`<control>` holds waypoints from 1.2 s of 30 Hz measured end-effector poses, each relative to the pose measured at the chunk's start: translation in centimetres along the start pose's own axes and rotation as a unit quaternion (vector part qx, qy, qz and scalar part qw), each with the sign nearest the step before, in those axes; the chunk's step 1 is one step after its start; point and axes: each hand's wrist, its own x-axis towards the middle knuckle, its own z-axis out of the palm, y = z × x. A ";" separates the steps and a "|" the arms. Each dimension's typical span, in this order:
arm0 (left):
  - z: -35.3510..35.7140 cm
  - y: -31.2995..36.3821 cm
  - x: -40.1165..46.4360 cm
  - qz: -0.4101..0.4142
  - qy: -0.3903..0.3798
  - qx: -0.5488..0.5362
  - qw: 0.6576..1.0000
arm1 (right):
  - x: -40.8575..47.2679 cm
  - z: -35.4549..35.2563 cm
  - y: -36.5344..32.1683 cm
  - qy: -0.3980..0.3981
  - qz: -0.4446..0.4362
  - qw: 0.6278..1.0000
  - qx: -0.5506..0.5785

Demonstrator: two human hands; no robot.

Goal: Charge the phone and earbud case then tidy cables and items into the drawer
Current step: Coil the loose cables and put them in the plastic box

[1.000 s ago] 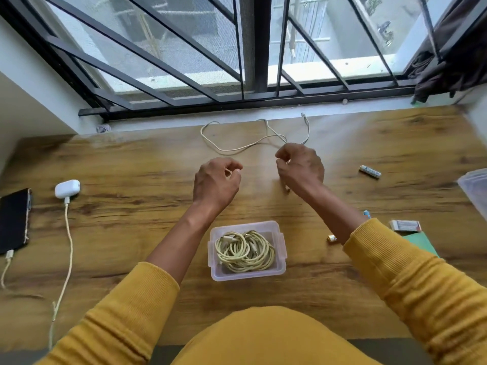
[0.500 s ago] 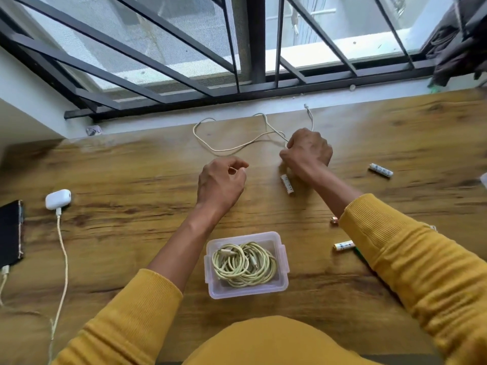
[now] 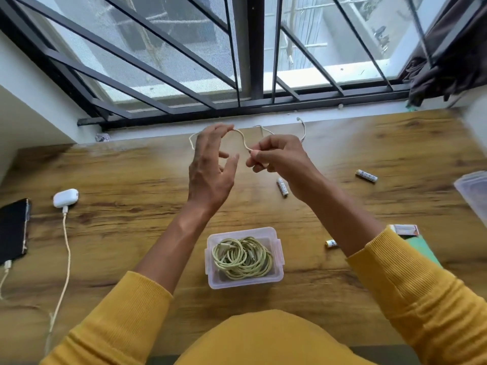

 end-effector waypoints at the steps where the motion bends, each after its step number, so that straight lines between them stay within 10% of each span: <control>1: -0.5 0.1 -0.2 0.003 0.016 -0.007 1.000 | -0.4 0.0 -0.1 -0.019 -0.002 1.000 0.015; 24: -6.5 0.5 -4.5 0.097 -0.077 -0.019 0.992 | -6.7 2.4 -0.7 -0.408 0.016 0.875 0.262; 36: -5.6 0.8 -7.1 0.032 -0.108 0.003 0.994 | -5.0 2.4 -3.7 -0.232 -0.113 0.878 0.403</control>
